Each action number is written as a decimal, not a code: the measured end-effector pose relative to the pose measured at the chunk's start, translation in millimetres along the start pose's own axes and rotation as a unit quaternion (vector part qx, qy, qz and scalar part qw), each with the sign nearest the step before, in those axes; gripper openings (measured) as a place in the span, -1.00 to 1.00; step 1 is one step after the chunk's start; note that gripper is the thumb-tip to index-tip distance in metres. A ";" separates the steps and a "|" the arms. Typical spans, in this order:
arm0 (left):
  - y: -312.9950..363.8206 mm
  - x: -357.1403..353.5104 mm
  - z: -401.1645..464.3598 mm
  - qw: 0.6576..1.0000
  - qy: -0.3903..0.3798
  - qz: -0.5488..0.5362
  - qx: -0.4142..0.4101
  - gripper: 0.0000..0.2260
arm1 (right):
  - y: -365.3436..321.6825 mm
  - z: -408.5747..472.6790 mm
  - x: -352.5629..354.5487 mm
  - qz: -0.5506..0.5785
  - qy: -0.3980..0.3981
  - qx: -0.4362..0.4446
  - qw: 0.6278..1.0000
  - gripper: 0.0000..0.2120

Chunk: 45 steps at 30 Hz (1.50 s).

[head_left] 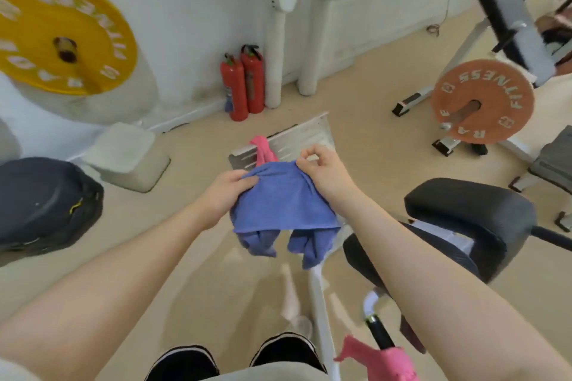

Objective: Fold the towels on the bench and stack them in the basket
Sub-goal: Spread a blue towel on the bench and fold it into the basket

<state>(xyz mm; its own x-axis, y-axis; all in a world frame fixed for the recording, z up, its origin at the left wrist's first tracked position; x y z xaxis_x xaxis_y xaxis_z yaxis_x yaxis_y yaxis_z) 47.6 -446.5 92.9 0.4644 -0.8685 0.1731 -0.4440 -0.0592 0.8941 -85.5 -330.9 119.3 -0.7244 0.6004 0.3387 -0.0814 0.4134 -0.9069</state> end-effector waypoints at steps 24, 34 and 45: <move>-222.7 533.5 -210.5 0.794 0.352 -0.483 0.109 -0.80 | -188.5 -55.7 -652.8 -0.241 -0.458 0.254 0.817 -0.72; -247.7 759.3 -209.1 0.796 0.586 -0.118 0.095 -0.68 | -308.0 46.6 -841.5 -0.286 -0.426 0.282 0.810 -0.86; -276.6 896.9 -143.9 0.914 0.402 -0.048 0.003 -0.72 | -349.9 128.0 -983.8 -0.214 -0.344 0.164 0.900 -0.87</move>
<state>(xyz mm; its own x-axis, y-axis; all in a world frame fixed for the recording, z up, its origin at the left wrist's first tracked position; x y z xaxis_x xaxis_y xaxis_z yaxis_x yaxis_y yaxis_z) 697.3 -1138.3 60.2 0.9134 -0.2164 0.3448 -0.3755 -0.1210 0.9189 568.0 -1153.8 71.2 -0.8215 -0.1773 0.5419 -0.5696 0.2145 -0.7934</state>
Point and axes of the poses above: each hand's wrist, its own z-axis towards the middle knuckle, its own x-axis out of the back of the hand, y = z × x, the point moved 5 cm from there along z, towards the middle knuckle
